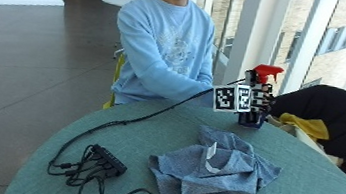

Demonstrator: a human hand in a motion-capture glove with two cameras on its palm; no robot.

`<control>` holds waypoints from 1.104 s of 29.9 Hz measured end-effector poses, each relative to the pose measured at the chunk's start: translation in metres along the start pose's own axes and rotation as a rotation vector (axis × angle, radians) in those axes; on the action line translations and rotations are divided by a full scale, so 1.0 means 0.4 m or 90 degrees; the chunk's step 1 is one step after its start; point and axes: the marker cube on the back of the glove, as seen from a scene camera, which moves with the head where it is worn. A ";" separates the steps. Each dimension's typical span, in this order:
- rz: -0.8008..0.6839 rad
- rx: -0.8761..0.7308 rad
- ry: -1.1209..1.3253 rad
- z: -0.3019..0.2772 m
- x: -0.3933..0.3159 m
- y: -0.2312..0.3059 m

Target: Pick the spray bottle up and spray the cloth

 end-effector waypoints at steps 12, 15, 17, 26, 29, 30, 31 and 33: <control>0.014 -0.006 0.012 -0.079 -0.025 0.037; 0.017 -0.008 0.040 -0.136 -0.047 0.059; 0.029 -0.021 0.062 -0.182 -0.059 0.078; 0.090 -0.059 0.264 -0.417 -0.112 0.257; 0.121 -0.058 0.346 -0.495 -0.125 0.334; 0.128 -0.056 0.377 -0.521 -0.128 0.361; 0.134 -0.053 0.409 -0.546 -0.130 0.387; 0.145 -0.044 0.472 -0.595 -0.128 0.435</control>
